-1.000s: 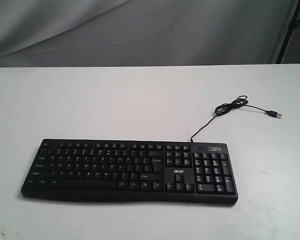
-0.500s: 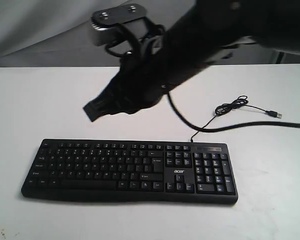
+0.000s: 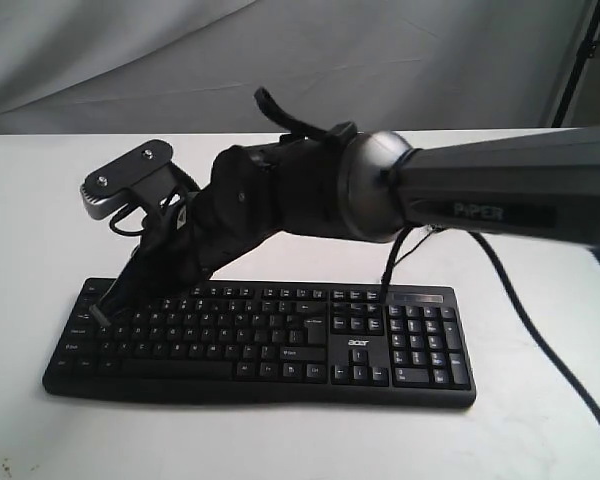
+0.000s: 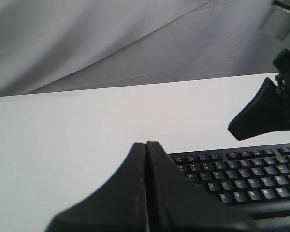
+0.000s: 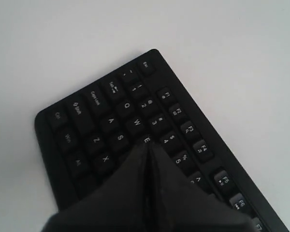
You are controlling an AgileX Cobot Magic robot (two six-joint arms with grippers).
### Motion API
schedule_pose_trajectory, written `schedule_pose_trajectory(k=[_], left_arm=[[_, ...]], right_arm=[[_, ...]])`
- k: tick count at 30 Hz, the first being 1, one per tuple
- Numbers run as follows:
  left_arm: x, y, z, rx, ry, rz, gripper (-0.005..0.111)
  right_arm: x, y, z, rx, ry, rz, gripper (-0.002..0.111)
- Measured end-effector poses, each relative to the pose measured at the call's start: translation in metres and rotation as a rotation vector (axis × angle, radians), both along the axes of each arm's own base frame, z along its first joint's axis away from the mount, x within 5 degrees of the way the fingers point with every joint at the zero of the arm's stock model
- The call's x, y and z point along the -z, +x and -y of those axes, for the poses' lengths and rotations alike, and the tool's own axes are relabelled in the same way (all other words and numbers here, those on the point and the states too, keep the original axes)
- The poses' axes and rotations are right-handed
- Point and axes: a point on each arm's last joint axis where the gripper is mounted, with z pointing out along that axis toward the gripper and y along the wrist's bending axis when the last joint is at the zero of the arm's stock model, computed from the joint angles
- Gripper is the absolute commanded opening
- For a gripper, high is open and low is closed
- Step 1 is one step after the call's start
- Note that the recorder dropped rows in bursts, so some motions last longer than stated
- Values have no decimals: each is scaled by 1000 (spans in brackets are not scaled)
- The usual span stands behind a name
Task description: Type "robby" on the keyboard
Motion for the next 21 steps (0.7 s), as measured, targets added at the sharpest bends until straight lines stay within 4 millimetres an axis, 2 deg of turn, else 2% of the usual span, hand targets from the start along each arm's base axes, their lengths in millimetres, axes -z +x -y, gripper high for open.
schedule_pose_trajectory(k=[4,10,21], left_arm=[[0,0,0,0,0,0,0],[0,0,0,0,0,0,0],[0,0,0,0,0,0,0]], right_arm=[[23,12,-12,2,-1,21,0],[46,20,-25,-17,-34,-14,0],[58,20,-23,-30,-74,-41,0]])
